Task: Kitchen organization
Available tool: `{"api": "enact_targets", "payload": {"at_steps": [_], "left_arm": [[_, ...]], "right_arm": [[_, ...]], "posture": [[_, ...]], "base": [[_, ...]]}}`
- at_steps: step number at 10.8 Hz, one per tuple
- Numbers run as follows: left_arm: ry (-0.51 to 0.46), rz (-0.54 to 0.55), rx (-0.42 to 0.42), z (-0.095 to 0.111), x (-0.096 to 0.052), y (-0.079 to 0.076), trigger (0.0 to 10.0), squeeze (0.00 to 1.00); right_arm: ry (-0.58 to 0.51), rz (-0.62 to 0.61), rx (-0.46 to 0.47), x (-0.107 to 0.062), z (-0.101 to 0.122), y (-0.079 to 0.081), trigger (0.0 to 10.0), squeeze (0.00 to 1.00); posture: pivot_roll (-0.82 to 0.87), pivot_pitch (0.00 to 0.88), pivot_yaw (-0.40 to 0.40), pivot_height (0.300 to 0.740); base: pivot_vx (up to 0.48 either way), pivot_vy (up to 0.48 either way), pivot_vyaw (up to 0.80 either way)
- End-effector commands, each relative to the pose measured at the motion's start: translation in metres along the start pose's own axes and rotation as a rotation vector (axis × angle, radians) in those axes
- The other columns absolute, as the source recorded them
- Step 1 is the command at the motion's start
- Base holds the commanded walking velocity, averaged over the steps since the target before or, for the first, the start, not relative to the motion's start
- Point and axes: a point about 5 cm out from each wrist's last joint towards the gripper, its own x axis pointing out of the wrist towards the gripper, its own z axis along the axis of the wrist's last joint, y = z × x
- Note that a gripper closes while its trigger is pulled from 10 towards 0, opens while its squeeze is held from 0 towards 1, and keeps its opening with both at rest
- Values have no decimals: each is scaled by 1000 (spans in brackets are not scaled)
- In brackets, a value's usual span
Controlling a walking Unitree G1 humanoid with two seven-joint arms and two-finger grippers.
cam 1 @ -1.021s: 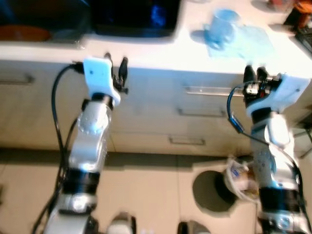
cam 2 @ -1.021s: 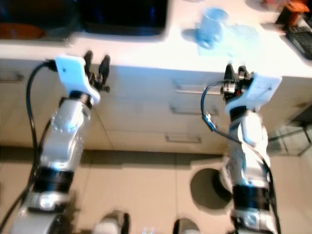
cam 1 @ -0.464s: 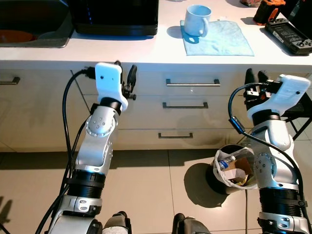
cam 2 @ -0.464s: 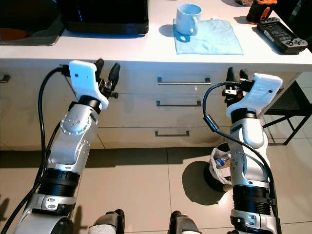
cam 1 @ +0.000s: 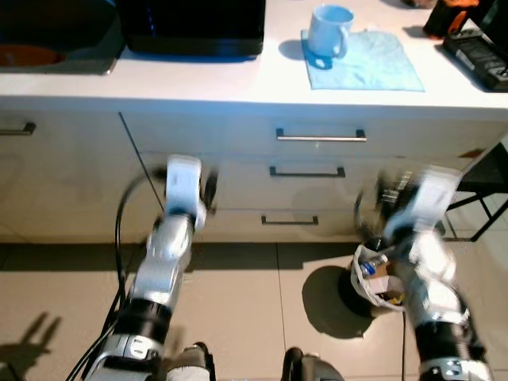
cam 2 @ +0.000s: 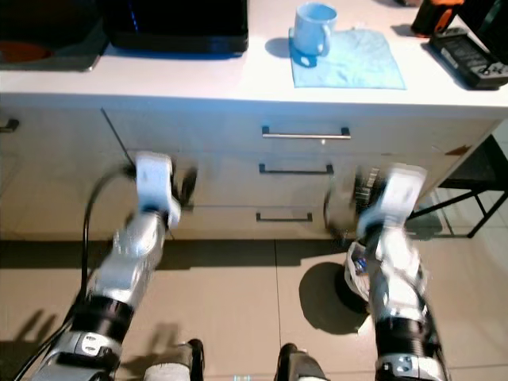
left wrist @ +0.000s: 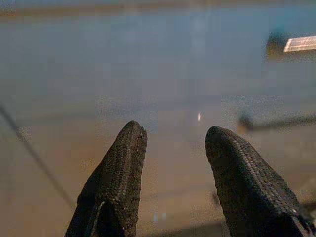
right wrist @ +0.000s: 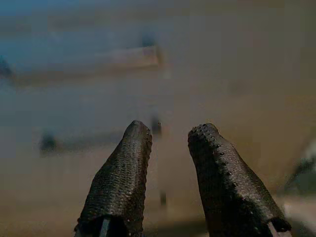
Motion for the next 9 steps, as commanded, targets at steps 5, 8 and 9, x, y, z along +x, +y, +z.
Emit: {"api": "enact_targets", "payload": {"at_steps": [5,8,9], "left_arm": [[512,124,-82,-127,-63,21,10000,0],[625,138,-78,-155,-91,21,10000,0],[671,143,-79,-164,-101,20,10000,0]], "right_arm": [[496,-35,1,-59,-124,-19,10000,0],[617,-5,-11,-80,-148,-19,10000,0],[672,-12,-25,-91,-157,-20,10000,0]], "posture": [[88,194,-10,740],[81,194,-15,740],[84,194,-16,740]], "base": [[0,0,0],[0,0,0],[0,0,0]]}}
